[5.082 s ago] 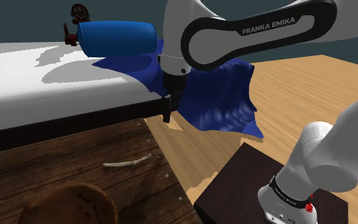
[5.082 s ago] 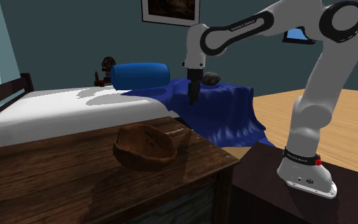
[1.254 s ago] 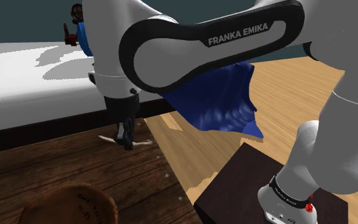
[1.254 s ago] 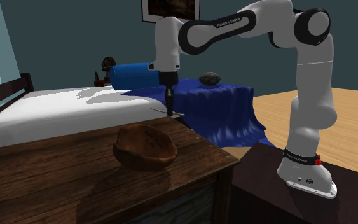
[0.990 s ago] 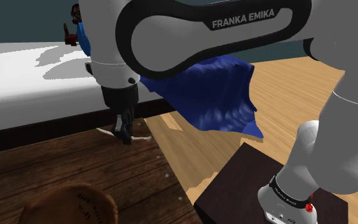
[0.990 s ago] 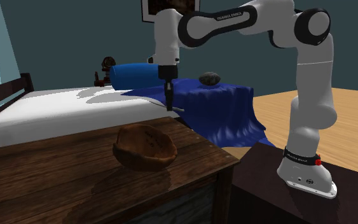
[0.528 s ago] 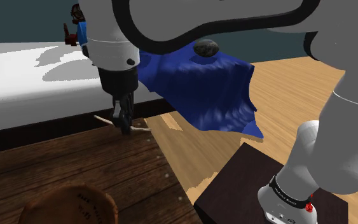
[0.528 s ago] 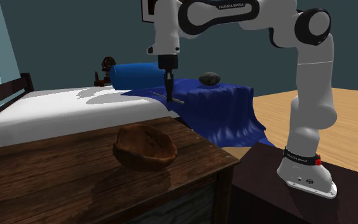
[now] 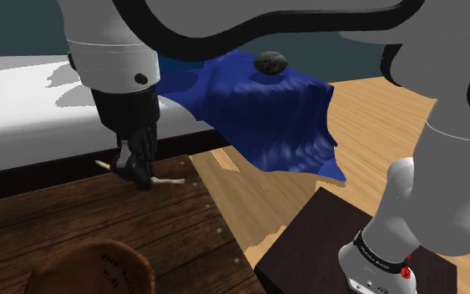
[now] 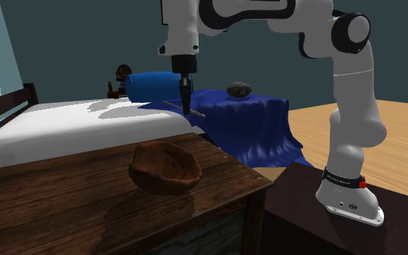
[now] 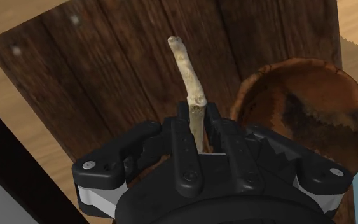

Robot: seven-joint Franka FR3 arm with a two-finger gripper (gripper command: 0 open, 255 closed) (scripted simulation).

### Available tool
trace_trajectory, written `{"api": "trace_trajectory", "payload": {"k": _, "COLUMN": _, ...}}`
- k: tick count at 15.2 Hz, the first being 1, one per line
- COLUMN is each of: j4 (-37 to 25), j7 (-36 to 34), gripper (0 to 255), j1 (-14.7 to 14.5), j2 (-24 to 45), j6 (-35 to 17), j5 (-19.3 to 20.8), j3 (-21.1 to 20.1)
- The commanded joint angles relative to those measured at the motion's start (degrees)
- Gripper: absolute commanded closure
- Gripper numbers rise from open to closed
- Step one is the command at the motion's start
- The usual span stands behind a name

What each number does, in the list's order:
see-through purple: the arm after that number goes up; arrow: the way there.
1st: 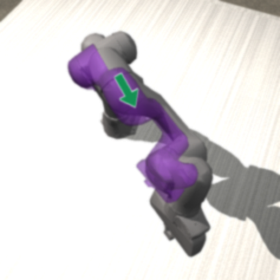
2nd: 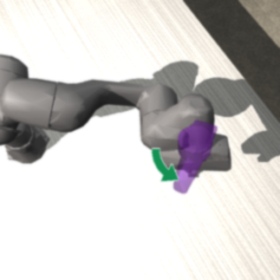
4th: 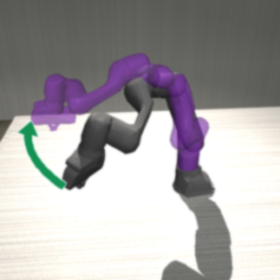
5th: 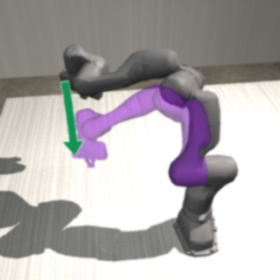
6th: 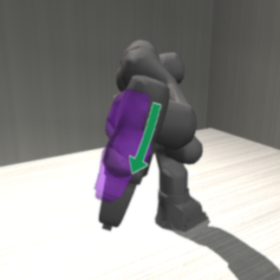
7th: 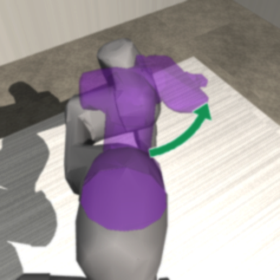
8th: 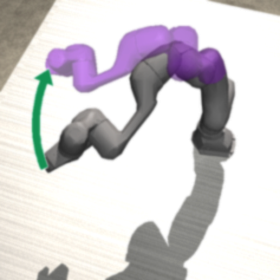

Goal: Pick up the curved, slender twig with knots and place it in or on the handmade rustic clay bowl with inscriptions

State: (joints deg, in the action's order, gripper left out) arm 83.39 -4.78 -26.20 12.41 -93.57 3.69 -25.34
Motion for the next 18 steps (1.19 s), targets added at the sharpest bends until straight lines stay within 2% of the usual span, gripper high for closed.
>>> {"api": "trace_trajectory", "payload": {"k": 1, "j4": -1.3, "j7": -2.6, "gripper": 255, "j1": -1.7, "j2": 1.5, "j6": -0.1, "j5": 0.8, "j3": -0.8}}
{"api": "trace_trajectory", "payload": {"k": 8, "j4": -15.4, "j7": -12.0, "gripper": 255, "j1": -11.1, "j2": 12.3, "j6": 4.2, "j5": 5.9, "j3": -2.8}}
{"api": "trace_trajectory", "payload": {"k": 11, "j4": -24.7, "j7": -15.3, "gripper": 255, "j1": -16.4, "j2": 18.6, "j6": 7.5, "j5": 8.6, "j3": -2.9}}
{"api": "trace_trajectory", "payload": {"k": 13, "j4": -33.2, "j7": -17.0, "gripper": 255, "j1": -20.7, "j2": 23.7, "j6": 10.8, "j5": 10.6, "j3": -2.5}}
{"api": "trace_trajectory", "payload": {"k": 18, "j4": -25.0, "j7": -17.2, "gripper": 255, "j1": -18.6, "j2": 21.4, "j6": 5.1, "j5": 9.6, "j3": -2.7}}
